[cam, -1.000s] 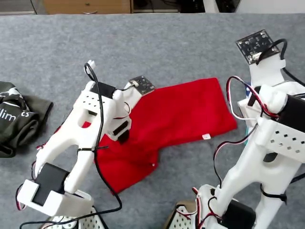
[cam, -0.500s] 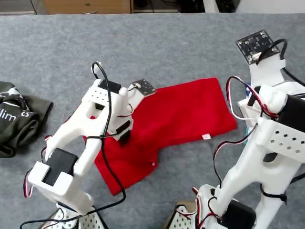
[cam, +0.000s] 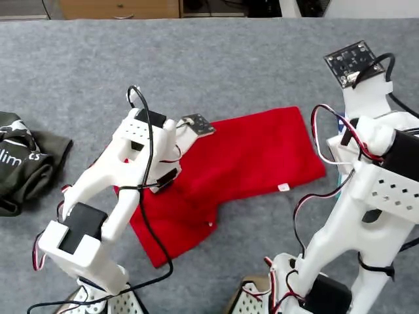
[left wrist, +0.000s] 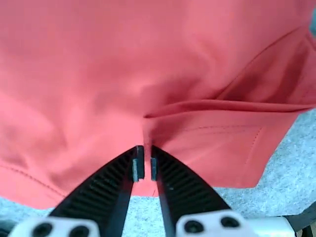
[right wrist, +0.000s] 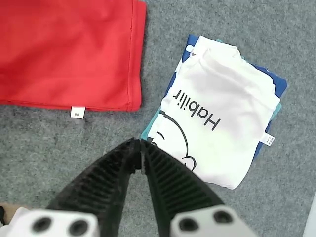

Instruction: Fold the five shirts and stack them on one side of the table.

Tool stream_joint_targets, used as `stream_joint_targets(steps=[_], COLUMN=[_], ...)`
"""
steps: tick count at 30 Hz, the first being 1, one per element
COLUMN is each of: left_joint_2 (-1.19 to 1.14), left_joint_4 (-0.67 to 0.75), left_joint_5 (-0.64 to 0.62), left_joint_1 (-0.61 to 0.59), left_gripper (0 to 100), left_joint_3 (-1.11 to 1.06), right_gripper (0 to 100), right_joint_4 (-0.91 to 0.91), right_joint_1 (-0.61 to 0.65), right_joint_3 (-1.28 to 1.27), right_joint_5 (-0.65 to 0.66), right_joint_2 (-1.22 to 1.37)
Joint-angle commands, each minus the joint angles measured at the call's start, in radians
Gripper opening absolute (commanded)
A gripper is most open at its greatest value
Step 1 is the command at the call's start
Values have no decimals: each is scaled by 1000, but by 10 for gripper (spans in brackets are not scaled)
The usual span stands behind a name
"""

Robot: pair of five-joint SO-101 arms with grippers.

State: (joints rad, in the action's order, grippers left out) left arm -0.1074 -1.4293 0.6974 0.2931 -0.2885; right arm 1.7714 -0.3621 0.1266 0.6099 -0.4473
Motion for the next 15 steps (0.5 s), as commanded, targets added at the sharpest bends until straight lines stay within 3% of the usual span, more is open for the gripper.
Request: stream_joint_targets(steps=[1,7,15], left_joint_2=[5,12,2], left_joint_4=[-9,-9,-9], left_joint_5=[5,-52,-55], left_joint_1=[-5,-6,-6], left_gripper=[47,178,181], left_joint_3=[46,48,35], right_gripper=[5,5,5], right_joint_4=[14,14,15], right_joint_1=[-7,-7,-10], right_joint_3=[-1,-1,-1], right_joint_5=[12,12,12], right_joint_2=[-25,-27,-31])
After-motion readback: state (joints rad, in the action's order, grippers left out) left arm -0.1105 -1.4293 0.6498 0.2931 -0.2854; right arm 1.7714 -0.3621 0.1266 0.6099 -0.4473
